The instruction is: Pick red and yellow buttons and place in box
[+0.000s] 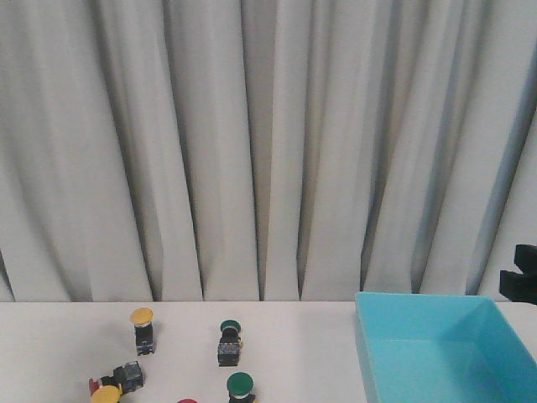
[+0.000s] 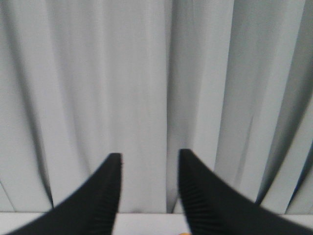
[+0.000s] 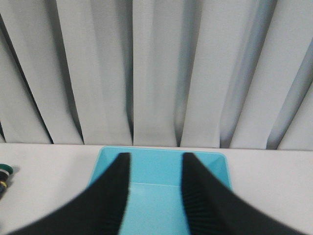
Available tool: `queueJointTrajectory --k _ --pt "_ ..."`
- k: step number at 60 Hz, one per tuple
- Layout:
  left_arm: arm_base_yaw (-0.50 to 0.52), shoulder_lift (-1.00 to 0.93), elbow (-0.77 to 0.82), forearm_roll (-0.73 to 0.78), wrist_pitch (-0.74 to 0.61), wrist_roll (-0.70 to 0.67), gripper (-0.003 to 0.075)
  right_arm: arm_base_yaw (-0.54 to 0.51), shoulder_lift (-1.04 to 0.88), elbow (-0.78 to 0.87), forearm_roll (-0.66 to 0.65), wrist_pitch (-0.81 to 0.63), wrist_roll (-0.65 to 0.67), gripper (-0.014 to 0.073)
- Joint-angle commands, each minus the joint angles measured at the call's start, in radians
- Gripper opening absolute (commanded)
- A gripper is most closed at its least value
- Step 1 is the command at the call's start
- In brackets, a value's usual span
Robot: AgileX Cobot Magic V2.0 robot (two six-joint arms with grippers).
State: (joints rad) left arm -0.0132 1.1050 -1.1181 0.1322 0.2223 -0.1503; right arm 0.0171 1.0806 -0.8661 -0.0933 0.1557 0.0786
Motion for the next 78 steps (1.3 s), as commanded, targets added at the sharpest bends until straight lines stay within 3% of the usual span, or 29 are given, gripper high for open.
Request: queueJointTrajectory --k 1,7,13,20,28,34,47,78 --pt "0.0 0.027 -0.068 0.016 -0.033 -0.01 0.05 -0.006 -0.014 -0.037 -0.014 -0.066 -0.053 0.05" --pt "-0.001 0.051 -0.076 0.011 -0.005 -0.014 0.0611 -0.006 -0.014 -0.037 -0.014 -0.078 -0.058 0.0629" --pt "-0.001 0.066 -0.076 -0.038 0.028 -0.02 0.0639 -0.006 -0.014 -0.035 -0.013 -0.119 -0.054 0.0679" --pt "-0.008 0.072 -0.076 -0.157 0.067 0.011 0.0618 -0.006 -0.014 -0.035 0.035 -0.126 -0.027 0.0666" --pt "-0.097 0.125 -0.128 -0.18 0.157 0.279 0.0576 -0.006 -0.014 -0.035 0.044 -0.082 -0.056 0.0636" --pt "-0.17 0.203 -0.212 -0.222 0.256 0.358 0.0553 -0.006 -0.014 -0.035 0.043 -0.053 -0.091 0.0612" --pt "-0.266 0.464 -0.417 -0.23 0.516 0.343 0.0552 -0.006 -0.014 -0.035 0.044 0.038 -0.131 0.0581" --pt "-0.349 0.898 -0.673 -0.216 0.863 0.238 0.0552 -0.006 -0.014 -0.035 0.064 0.093 -0.134 0.0581"
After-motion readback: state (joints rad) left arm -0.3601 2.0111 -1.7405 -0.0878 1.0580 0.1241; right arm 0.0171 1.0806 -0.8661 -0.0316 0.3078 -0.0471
